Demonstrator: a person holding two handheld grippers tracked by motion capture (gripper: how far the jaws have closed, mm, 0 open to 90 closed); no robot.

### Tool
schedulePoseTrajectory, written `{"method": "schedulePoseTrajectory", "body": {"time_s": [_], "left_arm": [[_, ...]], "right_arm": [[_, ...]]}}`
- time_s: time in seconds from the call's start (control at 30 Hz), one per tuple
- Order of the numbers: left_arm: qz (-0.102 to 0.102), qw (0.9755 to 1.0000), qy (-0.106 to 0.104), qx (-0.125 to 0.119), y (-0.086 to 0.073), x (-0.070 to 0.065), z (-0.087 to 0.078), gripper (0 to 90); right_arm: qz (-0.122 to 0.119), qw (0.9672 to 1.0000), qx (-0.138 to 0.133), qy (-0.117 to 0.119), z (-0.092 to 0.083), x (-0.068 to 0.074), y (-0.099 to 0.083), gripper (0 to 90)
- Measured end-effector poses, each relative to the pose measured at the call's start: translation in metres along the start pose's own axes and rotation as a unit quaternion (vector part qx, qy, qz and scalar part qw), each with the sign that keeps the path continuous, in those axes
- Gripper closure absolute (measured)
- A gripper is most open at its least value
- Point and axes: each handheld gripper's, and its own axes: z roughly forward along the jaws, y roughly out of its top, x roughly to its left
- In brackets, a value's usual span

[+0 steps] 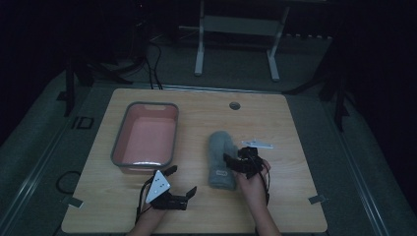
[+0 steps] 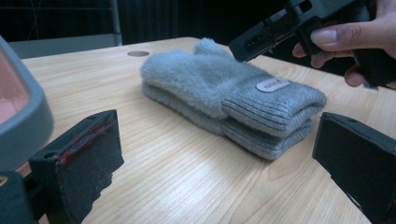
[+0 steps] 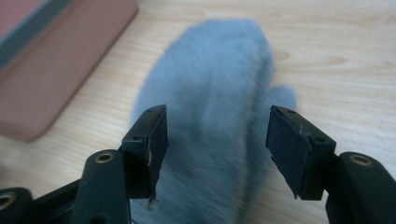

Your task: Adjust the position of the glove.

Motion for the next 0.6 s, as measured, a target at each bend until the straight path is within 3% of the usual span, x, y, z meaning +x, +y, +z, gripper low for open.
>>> {"method": "schedulePoseTrajectory", "body": {"time_s": [0.07,0.13,0.2,0.27,0.33,0.37,0.4,0.5,0.57,0.6], "left_arm": [[-0.024,0.9996,-0.005,0.016,0.004,0.0,0.001,1.7],[-0.035,0.9989,-0.009,0.03,0.012,-0.001,0.002,1.6],[-0.042,0.9983,-0.011,0.04,0.02,-0.003,0.004,1.7],[-0.045,0.9976,-0.02,0.048,0.03,-0.004,0.008,3.7],[-0.04,0.9977,-0.025,0.05,0.041,-0.008,0.015,3.7],[-0.036,0.9979,-0.026,0.048,0.046,-0.01,0.018,3.7],[-0.034,0.9976,-0.033,0.051,0.051,-0.012,0.023,3.7],[-0.053,0.9955,-0.044,0.064,0.065,-0.012,0.04,3.8],[-0.068,0.993,-0.051,0.081,0.072,-0.007,0.053,3.8],[-0.07,0.9926,-0.043,0.09,0.074,-0.005,0.06,3.8]], "right_arm": [[-0.003,1.0,0.007,0.003,-0.002,-0.007,-0.002,38.1],[-0.01,0.9998,0.015,-0.003,-0.007,-0.013,-0.003,37.9],[-0.008,0.9999,0.013,0.007,-0.014,-0.021,-0.003,35.2],[-0.013,0.9997,0.013,0.015,-0.018,-0.026,-0.002,31.5],[-0.03,0.9988,0.015,0.036,-0.021,-0.031,-0.001,20.0],[-0.025,0.9986,0.009,0.047,-0.022,-0.034,0.0,23.1],[-0.021,0.9987,0.008,0.045,-0.021,-0.035,0.001,24.3],[-0.039,0.9981,0.019,0.044,-0.011,-0.034,0.005,22.2],[-0.023,0.9978,0.024,0.058,-0.004,-0.032,0.006,21.4],[-0.024,0.997,0.023,0.07,0.0,-0.032,0.006,18.2]]}}
